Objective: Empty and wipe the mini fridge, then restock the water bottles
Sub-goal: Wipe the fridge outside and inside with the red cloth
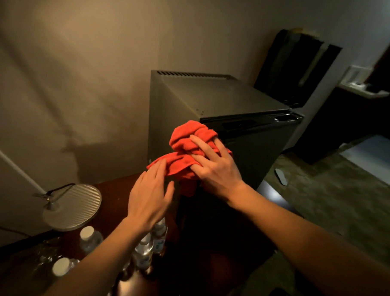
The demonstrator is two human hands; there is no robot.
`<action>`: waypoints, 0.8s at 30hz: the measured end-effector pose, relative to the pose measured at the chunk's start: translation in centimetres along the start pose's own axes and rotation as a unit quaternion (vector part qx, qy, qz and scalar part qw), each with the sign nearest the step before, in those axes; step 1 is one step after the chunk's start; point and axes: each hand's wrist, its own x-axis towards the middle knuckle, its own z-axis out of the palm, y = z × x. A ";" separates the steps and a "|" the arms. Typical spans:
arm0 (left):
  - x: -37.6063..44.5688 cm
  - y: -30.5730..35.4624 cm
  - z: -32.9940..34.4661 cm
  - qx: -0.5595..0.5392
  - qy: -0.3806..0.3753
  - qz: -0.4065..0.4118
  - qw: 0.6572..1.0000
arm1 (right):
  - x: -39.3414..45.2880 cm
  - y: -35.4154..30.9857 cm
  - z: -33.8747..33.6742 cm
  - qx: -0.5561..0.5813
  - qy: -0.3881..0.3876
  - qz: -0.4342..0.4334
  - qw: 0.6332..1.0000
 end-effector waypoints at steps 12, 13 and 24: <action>-0.6 3.0 -5.3 -0.113 -0.077 0.068 0.988 | -0.4 -1.8 -6.6 0.220 -0.051 0.163 0.961; -0.6 3.5 -5.9 -0.147 -0.105 0.063 0.982 | -0.5 -2.2 -7.2 0.239 -0.031 0.192 0.951; -0.9 6.8 -7.9 -0.457 -0.161 0.042 0.874 | -1.8 -3.3 -10.6 0.358 -0.041 0.277 0.891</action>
